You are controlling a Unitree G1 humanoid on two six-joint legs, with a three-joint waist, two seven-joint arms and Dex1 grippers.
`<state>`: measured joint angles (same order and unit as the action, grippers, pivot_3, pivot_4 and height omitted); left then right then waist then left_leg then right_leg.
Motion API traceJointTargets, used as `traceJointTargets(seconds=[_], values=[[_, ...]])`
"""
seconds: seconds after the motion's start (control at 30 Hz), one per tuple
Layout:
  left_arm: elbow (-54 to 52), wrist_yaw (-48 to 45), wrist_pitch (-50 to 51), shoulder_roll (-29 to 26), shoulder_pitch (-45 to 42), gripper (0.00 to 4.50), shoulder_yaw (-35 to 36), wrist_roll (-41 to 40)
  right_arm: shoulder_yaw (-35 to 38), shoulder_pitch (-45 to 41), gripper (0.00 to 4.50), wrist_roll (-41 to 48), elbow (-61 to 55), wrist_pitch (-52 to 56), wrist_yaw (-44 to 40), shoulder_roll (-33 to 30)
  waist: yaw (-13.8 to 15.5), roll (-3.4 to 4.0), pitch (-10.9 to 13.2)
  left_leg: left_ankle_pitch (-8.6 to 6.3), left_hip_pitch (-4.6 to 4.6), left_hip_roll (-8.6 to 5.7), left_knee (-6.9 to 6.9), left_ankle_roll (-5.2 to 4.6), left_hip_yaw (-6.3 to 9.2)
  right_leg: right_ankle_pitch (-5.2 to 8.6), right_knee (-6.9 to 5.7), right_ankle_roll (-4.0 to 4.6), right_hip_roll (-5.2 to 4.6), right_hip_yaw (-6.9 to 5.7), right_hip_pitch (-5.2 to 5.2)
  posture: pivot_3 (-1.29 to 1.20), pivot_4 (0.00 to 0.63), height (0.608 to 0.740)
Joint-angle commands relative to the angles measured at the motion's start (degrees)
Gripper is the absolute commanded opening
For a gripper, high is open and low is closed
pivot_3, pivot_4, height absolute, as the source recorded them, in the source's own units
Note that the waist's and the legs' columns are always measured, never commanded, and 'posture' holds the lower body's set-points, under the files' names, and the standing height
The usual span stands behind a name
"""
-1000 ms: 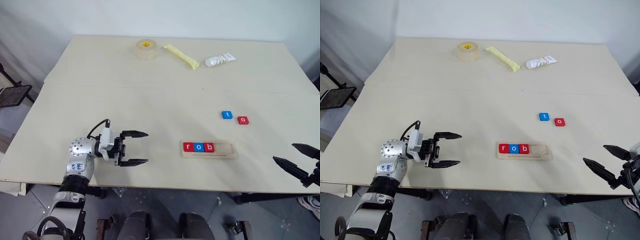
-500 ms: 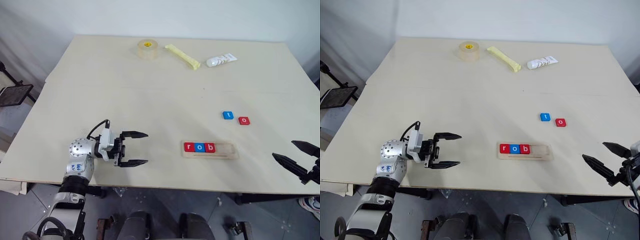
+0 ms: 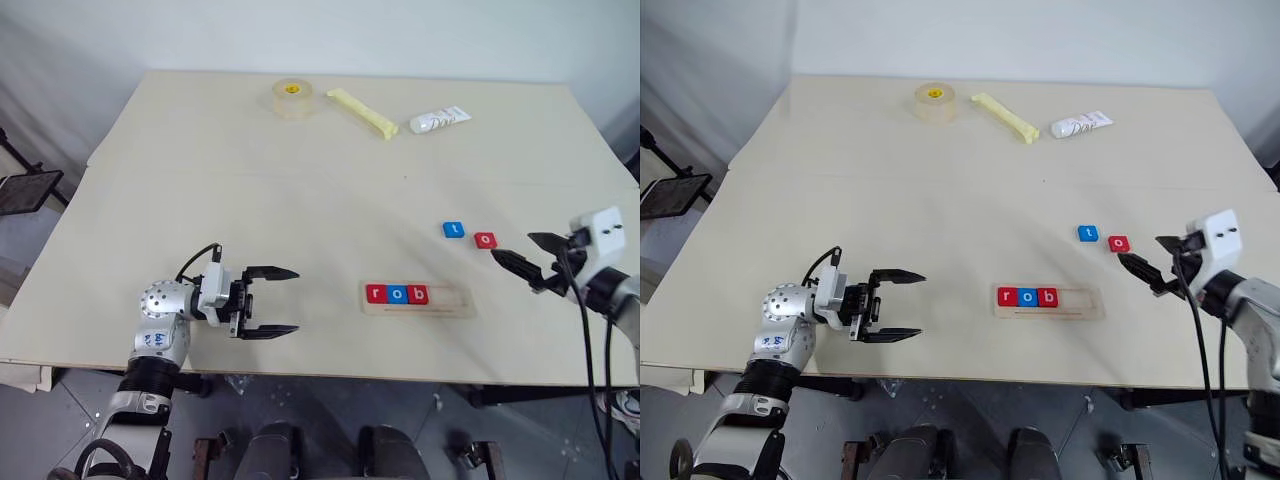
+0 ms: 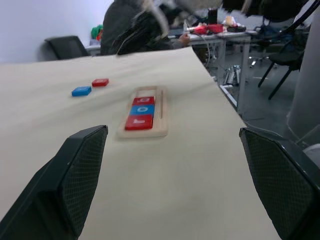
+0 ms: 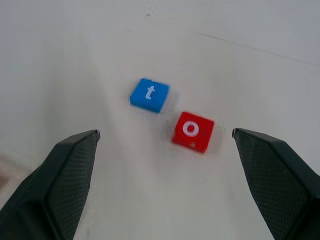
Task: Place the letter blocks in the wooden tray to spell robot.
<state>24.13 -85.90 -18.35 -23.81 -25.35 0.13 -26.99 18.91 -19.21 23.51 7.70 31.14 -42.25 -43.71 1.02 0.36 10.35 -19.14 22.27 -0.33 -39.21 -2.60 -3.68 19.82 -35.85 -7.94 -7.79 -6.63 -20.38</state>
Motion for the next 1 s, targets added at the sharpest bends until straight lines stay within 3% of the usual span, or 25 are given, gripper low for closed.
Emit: traceJointTargets(seconds=[0.03,0.5,0.9,1.0], values=[[-3.1,0.2,-0.2,-0.3,1.7,4.50,1.0,-1.0,-1.3,-3.2,4.45,-2.0,4.3,-2.9,1.8,1.2,0.0,0.00,0.0,0.00,0.02,-0.01,0.02,0.00,0.00,0.00,-0.01,0.00,-0.01,0.00,-0.02,0.00,0.150,0.740],[-7.6,3.2,0.2,0.1,5.5,4.50,1.0,-0.5,-5.1,-13.0,4.45,-8.6,24.8,-12.2,7.3,7.1,-0.8,0.01,0.0,0.00,0.07,-0.02,0.02,0.00,0.02,0.00,-0.03,0.00,-0.04,-0.03,-0.05,0.00,0.150,0.740],[-6.7,3.5,-0.3,0.5,5.0,4.50,0.7,-0.1,-3.2,-12.6,4.45,-7.4,25.7,-10.1,10.5,10.2,-1.3,-0.01,0.0,0.00,0.03,0.01,0.02,0.00,0.04,0.00,-0.05,0.00,-0.02,-0.02,-0.02,0.00,0.150,0.740],[-6.4,3.4,-0.3,0.7,4.7,4.50,0.7,0.0,-3.2,-12.5,3.87,-7.6,25.3,-10.3,11.2,10.8,-1.2,-0.06,0.0,0.00,0.01,0.01,0.01,0.00,0.04,0.00,-0.05,0.00,-0.02,-0.01,0.01,0.00,0.150,0.740]])
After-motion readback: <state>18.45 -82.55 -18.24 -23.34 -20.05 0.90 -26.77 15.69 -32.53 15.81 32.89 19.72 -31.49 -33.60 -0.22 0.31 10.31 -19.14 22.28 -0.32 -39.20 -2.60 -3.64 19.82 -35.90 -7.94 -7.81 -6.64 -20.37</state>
